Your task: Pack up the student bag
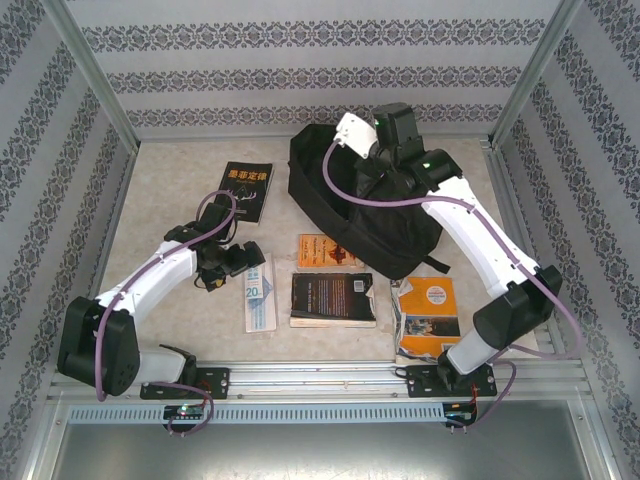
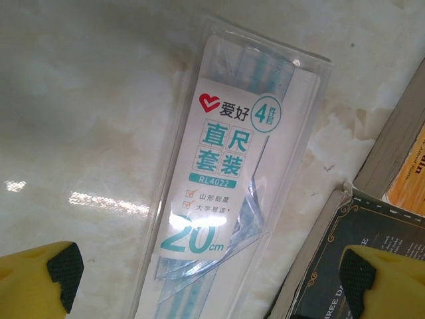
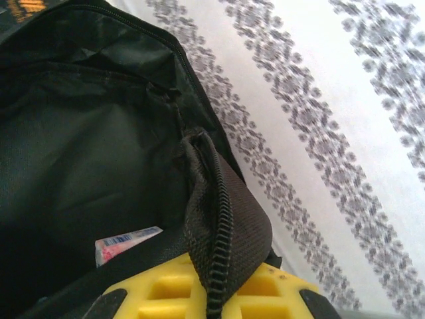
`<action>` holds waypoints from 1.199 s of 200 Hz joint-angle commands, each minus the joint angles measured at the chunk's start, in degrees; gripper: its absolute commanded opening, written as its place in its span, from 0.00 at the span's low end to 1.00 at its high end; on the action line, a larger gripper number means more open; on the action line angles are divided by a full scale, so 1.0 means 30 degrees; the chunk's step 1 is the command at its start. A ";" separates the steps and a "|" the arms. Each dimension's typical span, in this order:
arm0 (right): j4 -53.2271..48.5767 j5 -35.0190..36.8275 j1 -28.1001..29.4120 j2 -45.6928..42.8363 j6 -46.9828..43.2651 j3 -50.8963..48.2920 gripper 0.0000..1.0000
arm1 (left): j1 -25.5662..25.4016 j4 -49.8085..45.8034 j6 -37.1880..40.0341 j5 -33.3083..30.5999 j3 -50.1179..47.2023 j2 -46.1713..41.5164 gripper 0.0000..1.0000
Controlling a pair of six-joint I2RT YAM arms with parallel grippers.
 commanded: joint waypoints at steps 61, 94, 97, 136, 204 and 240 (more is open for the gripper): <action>0.2852 -0.0714 0.1596 -0.0173 -0.2897 -0.1960 0.00 | 0.0881 0.1160 0.0203 0.0291 -0.1229 0.1255 1.00; 0.3603 -0.1203 0.1370 -0.0495 0.2336 -0.3368 0.00 | 0.0824 0.1130 0.0297 0.0975 -0.0304 0.3574 0.94; 0.3742 -0.1425 0.1282 -0.0593 0.2947 -0.3636 0.00 | 0.0804 0.1234 0.0318 0.1102 -0.0297 0.3663 0.92; 0.4840 -0.5243 0.0328 -0.1546 1.0928 -0.6911 0.00 | 0.0393 0.3088 0.0107 0.2537 -0.1066 0.4308 0.83; 0.3788 -0.0208 0.1826 -0.4035 1.1528 -0.6592 0.70 | 0.0239 0.2511 0.0079 0.1486 -0.1408 0.3069 0.85; 0.1075 -0.0495 0.4102 -0.5723 1.3313 -0.6267 0.68 | 0.0429 0.2073 -0.0123 0.1174 -0.1927 0.1386 0.87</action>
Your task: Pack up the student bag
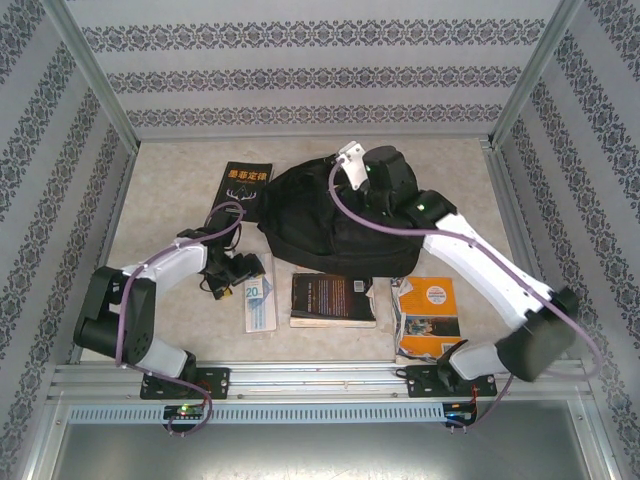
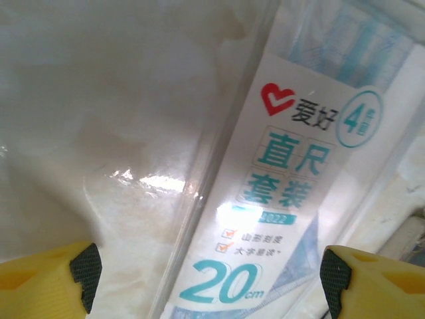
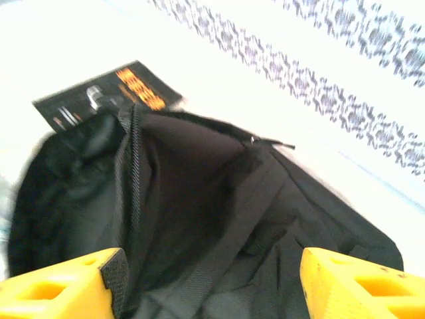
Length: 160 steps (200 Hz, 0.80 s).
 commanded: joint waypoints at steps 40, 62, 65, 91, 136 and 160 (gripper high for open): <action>0.0092 -0.4791 0.4119 -0.1353 0.7191 -0.3839 0.62 | 0.0680 -0.0098 -0.0651 -0.0161 -0.1907 -0.3323 0.86; 0.0830 -0.7437 0.4962 0.1832 1.1141 -0.4016 0.56 | 0.0731 0.1325 -0.1006 0.0644 -0.2905 -0.3433 0.79; 0.0895 -0.7584 0.5062 0.2357 1.1607 -0.3909 0.56 | 0.0714 0.1609 -0.1060 0.0819 -0.3048 -0.3391 0.77; 0.1567 -0.9169 0.5495 0.6423 1.3810 -0.2481 0.49 | 0.0727 0.3493 -0.1617 0.1855 -0.4062 -0.3095 0.60; 0.1361 -0.7796 0.5825 1.0886 1.6448 0.0059 0.47 | 0.0783 0.5070 -0.1956 0.1610 -0.5165 -0.3119 0.51; 0.1493 -0.7084 0.5760 1.1838 1.7419 0.0256 0.48 | 0.0819 0.6182 -0.2106 0.1927 -0.5712 -0.2310 0.49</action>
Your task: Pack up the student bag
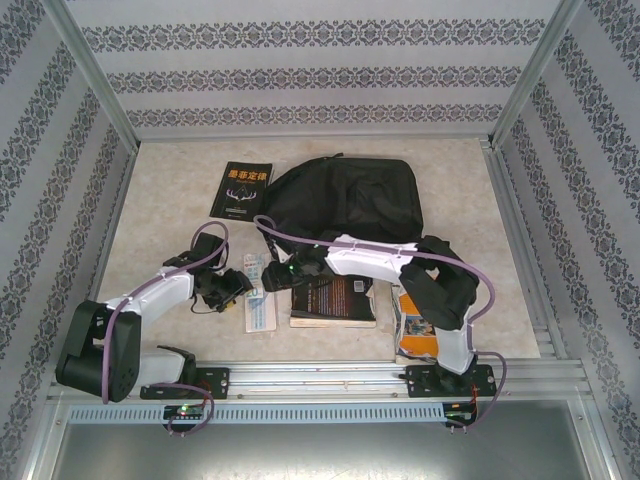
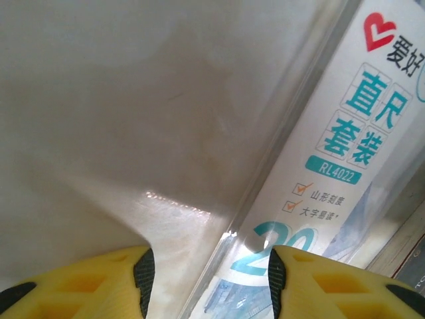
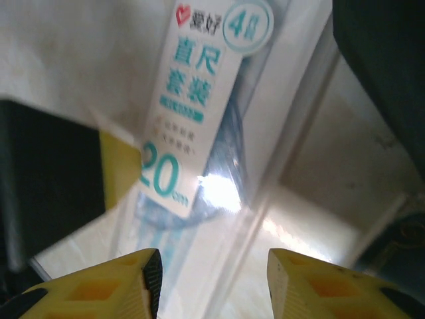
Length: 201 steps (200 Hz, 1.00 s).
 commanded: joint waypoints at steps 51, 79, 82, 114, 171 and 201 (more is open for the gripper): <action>0.0141 0.0908 -0.0143 0.2219 0.3175 0.1177 0.48 | 0.0123 0.5353 -0.0837 0.1836 -0.1939 0.2497 0.42; -0.1255 0.1802 0.0091 0.3221 0.3172 0.2246 0.49 | 0.0111 0.5797 -0.0855 0.1974 -0.2216 0.2580 0.40; -0.1422 0.1908 0.0117 0.3332 0.3175 0.2297 0.50 | 0.0127 0.5827 -0.0871 0.2002 -0.2205 0.2613 0.40; -0.1442 0.1790 0.0149 0.3792 0.3063 0.2396 0.50 | 0.0111 0.6370 -0.0815 0.2352 -0.2320 0.3155 0.39; 0.1874 -0.3929 0.0099 0.4114 0.2597 0.2847 0.44 | 0.0117 0.8166 -0.1049 0.3650 -0.2528 0.4918 0.35; 0.3008 -0.5138 -0.0150 0.3830 0.3084 0.2561 0.32 | 0.0099 0.8506 -0.1107 0.4036 -0.2590 0.5204 0.32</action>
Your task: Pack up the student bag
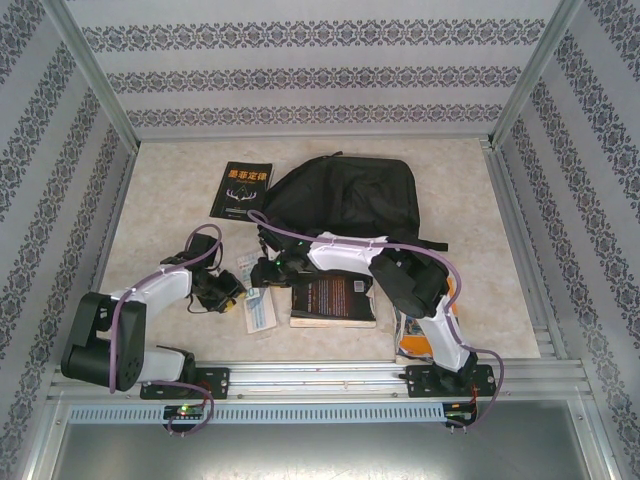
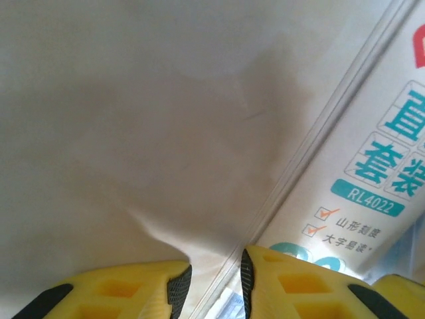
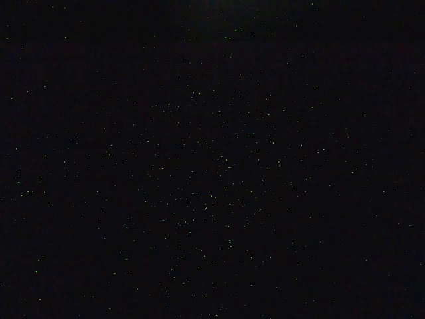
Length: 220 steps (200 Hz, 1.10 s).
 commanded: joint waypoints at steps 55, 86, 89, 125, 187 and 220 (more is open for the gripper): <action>0.1442 -0.0871 -0.0295 -0.2051 -0.1085 -0.1473 0.00 | -0.1004 0.3655 0.0193 0.1593 -0.1086 -0.0808 0.45; 0.2165 -0.1343 -0.1131 -0.4798 -0.1621 -0.3126 0.00 | -0.0980 -0.0186 0.1429 0.0844 0.0610 -0.5314 0.73; 0.2339 -0.1566 -0.1236 -0.5080 -0.1606 -0.3305 0.00 | -0.0979 -0.0362 0.1573 0.0949 0.0824 -0.5647 0.75; 0.4616 -0.4742 -0.2743 -0.7953 -0.0962 -0.5385 0.00 | -0.0751 -0.0321 0.2931 0.3886 0.2364 -0.7808 0.80; 1.0515 -0.8978 -0.4529 -1.0789 0.2802 -0.8855 0.00 | -0.0516 1.5486 -0.4591 1.1559 -0.0328 -0.7565 0.70; 1.1065 -0.9191 -0.4640 -1.1353 0.3172 -0.9371 0.00 | -0.0528 1.7304 -0.5394 1.2122 -0.0540 -0.6814 0.60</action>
